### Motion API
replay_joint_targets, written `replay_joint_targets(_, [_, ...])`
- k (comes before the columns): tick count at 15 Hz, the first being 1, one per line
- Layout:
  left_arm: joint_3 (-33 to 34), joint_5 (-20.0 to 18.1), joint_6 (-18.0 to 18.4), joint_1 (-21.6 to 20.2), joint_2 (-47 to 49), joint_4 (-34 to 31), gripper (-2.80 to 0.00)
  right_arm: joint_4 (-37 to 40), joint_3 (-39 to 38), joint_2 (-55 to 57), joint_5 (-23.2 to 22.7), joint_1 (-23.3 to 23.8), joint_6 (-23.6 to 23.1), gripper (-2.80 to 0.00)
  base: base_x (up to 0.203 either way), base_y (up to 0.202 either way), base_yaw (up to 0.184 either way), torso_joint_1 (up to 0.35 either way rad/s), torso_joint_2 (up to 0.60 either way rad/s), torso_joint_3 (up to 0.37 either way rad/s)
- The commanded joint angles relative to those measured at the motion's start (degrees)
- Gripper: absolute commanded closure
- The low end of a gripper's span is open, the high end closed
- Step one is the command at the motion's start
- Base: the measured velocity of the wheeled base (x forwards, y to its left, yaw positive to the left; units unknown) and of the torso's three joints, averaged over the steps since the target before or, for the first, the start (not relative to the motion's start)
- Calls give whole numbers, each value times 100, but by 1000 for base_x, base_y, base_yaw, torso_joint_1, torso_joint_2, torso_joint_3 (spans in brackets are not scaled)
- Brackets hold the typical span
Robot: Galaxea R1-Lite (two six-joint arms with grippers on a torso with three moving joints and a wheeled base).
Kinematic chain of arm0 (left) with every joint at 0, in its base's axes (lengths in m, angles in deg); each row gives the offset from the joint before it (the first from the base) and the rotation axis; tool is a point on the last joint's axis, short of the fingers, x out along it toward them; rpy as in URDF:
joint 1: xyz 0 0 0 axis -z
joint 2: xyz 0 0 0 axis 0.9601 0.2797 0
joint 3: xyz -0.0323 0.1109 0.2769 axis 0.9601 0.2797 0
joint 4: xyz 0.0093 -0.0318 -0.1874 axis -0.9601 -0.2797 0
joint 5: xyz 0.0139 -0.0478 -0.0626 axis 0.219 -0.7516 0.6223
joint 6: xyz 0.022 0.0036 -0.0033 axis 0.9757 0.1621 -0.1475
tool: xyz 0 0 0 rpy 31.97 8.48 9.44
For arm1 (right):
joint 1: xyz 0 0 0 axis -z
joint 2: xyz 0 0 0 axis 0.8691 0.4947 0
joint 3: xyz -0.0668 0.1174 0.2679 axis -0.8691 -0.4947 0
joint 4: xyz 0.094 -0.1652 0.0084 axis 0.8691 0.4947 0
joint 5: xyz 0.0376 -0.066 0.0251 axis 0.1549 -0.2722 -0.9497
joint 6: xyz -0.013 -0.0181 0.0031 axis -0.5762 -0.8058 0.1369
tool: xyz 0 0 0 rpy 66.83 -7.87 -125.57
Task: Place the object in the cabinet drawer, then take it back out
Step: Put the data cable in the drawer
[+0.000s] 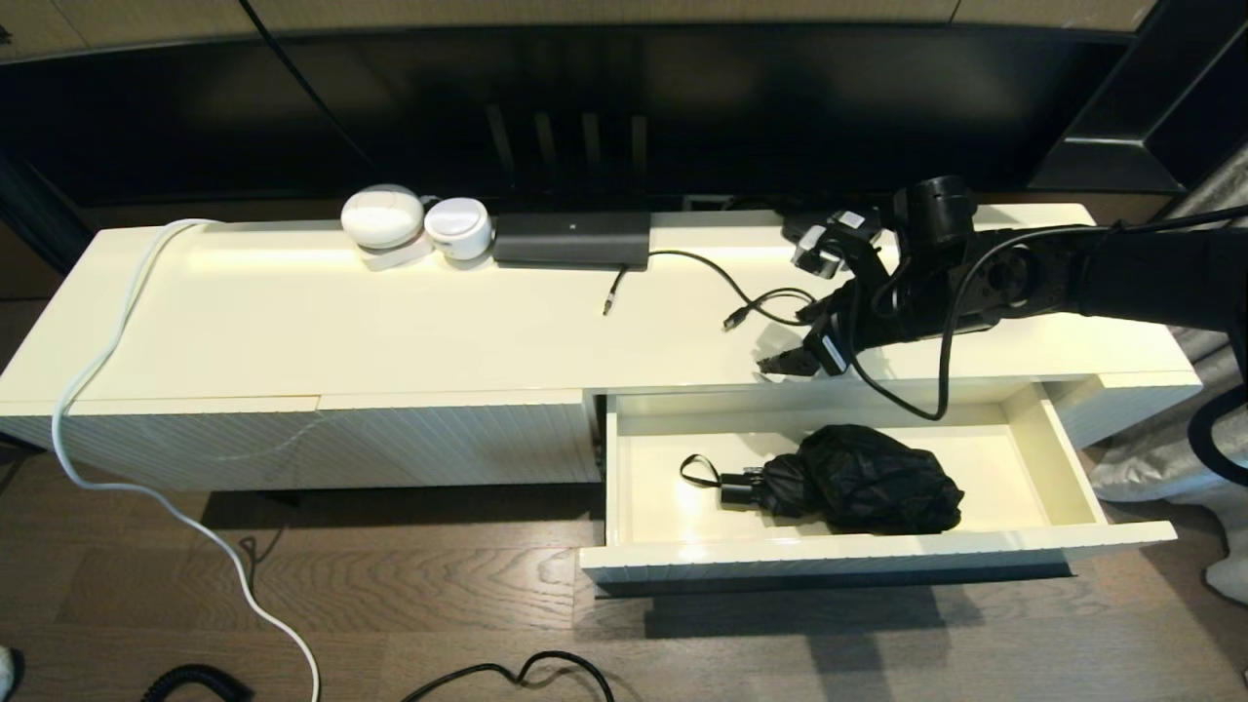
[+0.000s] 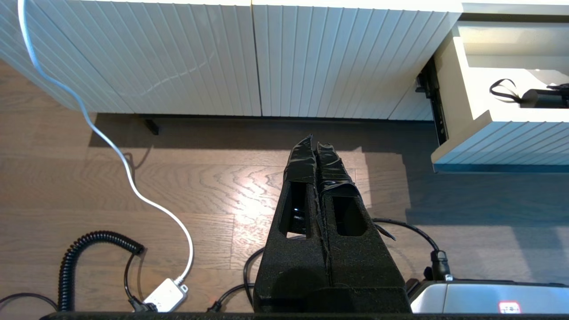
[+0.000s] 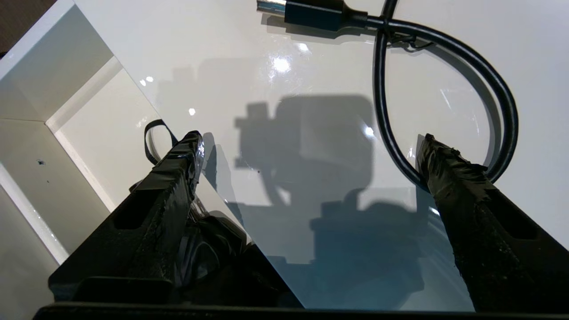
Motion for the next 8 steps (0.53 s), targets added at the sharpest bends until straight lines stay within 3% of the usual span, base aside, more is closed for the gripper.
replay_joint_targets(1, [0, 2, -3, -2, 6, 2, 0, -12, 31, 35, -15, -3, -27, -280, 0, 0, 0, 0, 0, 0])
replay_joint_targets(8, [0, 7, -3, -2, 6, 2, 0, -28, 39, 27, -33, 24, -131, -280, 0, 0, 0, 0, 0, 0])
